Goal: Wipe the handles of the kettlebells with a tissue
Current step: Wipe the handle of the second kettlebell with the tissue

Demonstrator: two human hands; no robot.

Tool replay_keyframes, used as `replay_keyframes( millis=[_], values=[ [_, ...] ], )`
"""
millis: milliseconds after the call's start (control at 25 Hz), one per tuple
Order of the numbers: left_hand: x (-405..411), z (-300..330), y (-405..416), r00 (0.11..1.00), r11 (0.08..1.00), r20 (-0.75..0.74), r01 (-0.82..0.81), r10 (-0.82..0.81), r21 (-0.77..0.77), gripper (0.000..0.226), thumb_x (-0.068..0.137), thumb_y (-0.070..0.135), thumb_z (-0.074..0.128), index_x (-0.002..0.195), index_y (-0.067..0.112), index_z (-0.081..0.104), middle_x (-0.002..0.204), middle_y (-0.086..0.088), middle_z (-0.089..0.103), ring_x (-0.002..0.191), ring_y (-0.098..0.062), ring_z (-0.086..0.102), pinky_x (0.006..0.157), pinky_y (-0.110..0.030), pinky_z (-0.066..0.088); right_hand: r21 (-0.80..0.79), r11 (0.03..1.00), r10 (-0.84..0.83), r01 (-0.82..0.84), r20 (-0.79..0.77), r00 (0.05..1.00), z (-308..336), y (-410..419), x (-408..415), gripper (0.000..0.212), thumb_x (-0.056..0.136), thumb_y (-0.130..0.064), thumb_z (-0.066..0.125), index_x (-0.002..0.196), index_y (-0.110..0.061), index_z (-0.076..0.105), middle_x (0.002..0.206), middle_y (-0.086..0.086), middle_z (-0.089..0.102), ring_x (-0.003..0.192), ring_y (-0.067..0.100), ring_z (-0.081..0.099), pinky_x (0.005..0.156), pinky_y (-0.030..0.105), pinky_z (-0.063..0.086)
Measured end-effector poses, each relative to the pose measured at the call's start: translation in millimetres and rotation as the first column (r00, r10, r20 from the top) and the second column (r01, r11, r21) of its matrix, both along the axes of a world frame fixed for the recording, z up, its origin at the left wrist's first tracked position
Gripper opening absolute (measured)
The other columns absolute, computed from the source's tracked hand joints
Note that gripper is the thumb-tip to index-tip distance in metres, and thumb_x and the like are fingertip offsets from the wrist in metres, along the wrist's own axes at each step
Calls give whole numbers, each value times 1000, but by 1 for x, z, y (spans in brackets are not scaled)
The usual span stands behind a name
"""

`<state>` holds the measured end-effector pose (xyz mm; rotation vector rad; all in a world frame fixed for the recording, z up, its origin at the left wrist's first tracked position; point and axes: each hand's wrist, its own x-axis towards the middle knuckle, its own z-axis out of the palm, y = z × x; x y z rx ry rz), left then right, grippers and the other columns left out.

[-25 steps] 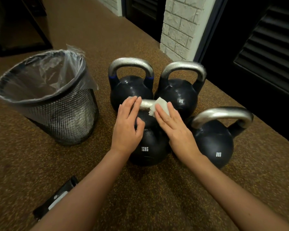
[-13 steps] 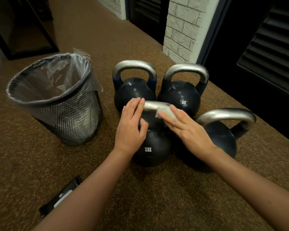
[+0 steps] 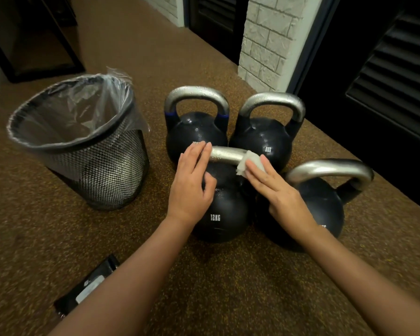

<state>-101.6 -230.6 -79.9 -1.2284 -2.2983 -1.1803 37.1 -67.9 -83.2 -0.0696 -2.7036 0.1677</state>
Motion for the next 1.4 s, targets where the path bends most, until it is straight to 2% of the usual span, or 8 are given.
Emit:
replay_keyframes(
  millis=[200, 400, 640, 760, 960, 1080, 1200, 1400],
  values=[
    [2, -1, 2, 1000, 1000, 5, -17, 17, -4, 54, 87, 16, 37, 140, 8, 38, 143, -8, 39, 138, -19, 27, 110, -51, 30, -452, 887, -173, 98, -128, 976, 5, -18, -27, 80, 71, 26, 45, 141, -12, 38, 150, 0, 32, 143, 16, 21, 118, 23, 13],
    [3, -1, 2, 1000, 1000, 3, -18, 18, -5, 55, 87, 16, 37, 141, 8, 37, 144, -8, 38, 138, -18, 26, 110, -51, 31, -360, 925, -187, 119, -159, 969, 20, -21, -53, 67, 71, 15, 48, 132, -15, 52, 134, 2, 53, 129, 14, 44, 113, 28, 28],
    [3, -1, 2, 1000, 1000, 7, -18, 18, -8, 55, 87, 17, 36, 141, 7, 37, 144, -8, 38, 138, -20, 26, 110, -51, 30, -653, 712, -393, 260, -63, 918, 18, -15, -35, 63, 76, 18, 40, 128, -12, 56, 130, 1, 57, 122, 1, 42, 99, -4, 19],
    [6, -1, 5, 999, 999, 26, -47, 47, 3, 55, 87, 18, 36, 141, 8, 38, 143, -8, 39, 138, -20, 27, 112, -50, 26, -606, 740, -406, 292, -58, 912, 27, -24, -46, 62, 74, 16, 43, 126, -14, 58, 127, 0, 59, 121, 9, 49, 101, 5, 26],
    [4, -2, 4, 999, 1000, 17, -28, 28, 11, 55, 86, 17, 36, 141, 8, 38, 143, -8, 39, 138, -19, 27, 110, -51, 29, -265, 931, -282, 252, -80, 956, 32, -50, -51, 69, 72, 16, 52, 137, -7, 43, 139, 9, 46, 133, 27, 38, 112, 49, 29],
    [4, -2, 4, 999, 999, 18, -37, 37, 14, 55, 86, 18, 35, 140, 8, 38, 143, -8, 39, 138, -19, 27, 112, -51, 27, -247, 947, -230, 205, -77, 970, 16, -50, -33, 83, 70, 23, 53, 144, -9, 31, 152, 2, 27, 143, 28, 18, 118, 35, 14],
    [5, -2, 4, 999, 999, 27, -35, 35, 15, 55, 86, 18, 35, 141, 8, 38, 143, -8, 39, 138, -20, 27, 114, -50, 23, -483, 845, -316, 229, -106, 943, 3, -55, -17, 81, 76, 25, 45, 145, -13, 26, 152, -7, 17, 144, 17, 11, 116, 16, 5],
    [6, -1, 4, 999, 999, 41, -34, 33, 18, 55, 86, 18, 35, 140, 8, 39, 143, -9, 40, 138, -21, 28, 114, -50, 24, -833, 468, -528, 296, 5, 849, 12, -55, -22, 58, 91, 11, 40, 143, -15, 35, 146, 5, 39, 136, 14, 34, 107, 5, 23]
  ],
)
